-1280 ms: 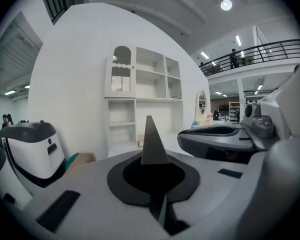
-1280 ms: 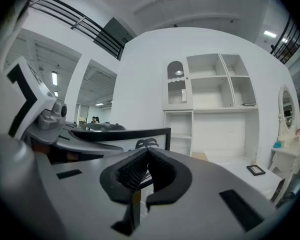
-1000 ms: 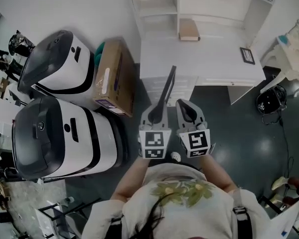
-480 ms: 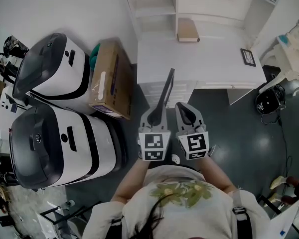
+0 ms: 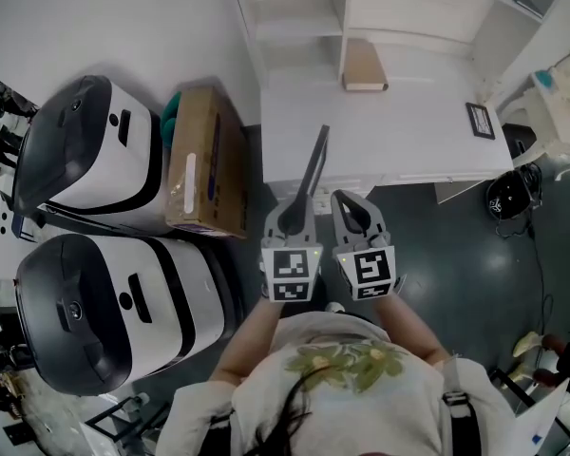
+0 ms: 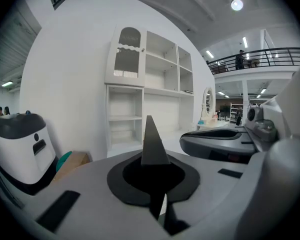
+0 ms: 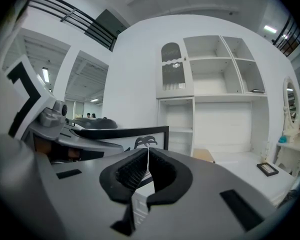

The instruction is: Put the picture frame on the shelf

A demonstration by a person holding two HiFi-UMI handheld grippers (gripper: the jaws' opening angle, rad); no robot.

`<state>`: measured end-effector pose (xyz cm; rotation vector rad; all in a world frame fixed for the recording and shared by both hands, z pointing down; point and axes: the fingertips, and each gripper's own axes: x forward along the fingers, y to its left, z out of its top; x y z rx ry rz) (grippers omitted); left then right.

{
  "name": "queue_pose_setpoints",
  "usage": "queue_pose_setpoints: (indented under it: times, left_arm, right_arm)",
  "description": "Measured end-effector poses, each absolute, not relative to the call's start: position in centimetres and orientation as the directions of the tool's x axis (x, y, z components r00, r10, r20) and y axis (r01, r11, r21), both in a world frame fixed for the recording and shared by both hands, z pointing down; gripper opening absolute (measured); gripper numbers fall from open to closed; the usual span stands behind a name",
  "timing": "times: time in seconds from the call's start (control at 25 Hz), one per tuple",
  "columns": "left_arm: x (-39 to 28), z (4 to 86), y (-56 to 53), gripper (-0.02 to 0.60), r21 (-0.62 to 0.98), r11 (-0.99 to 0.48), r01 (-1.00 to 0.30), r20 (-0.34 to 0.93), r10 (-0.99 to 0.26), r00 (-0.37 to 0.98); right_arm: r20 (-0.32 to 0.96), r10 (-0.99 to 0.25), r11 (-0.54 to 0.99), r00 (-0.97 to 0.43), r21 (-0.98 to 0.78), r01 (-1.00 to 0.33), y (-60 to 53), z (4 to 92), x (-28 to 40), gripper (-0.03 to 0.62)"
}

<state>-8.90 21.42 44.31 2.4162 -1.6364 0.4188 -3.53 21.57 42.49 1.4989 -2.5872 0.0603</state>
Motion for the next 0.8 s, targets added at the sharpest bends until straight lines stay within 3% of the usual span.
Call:
queue_pose_setpoints:
  times: [0.8]
  left_arm:
    - [-10.6, 46.2, 13.5, 0.032, 0.037, -0.409, -0.912, 0.378, -0.839, 0.391]
  right_arm:
    - [0.196, -0.881, 0.442, -0.430, 0.019, -0.897, 15.0, 43.9, -4.7, 0.032]
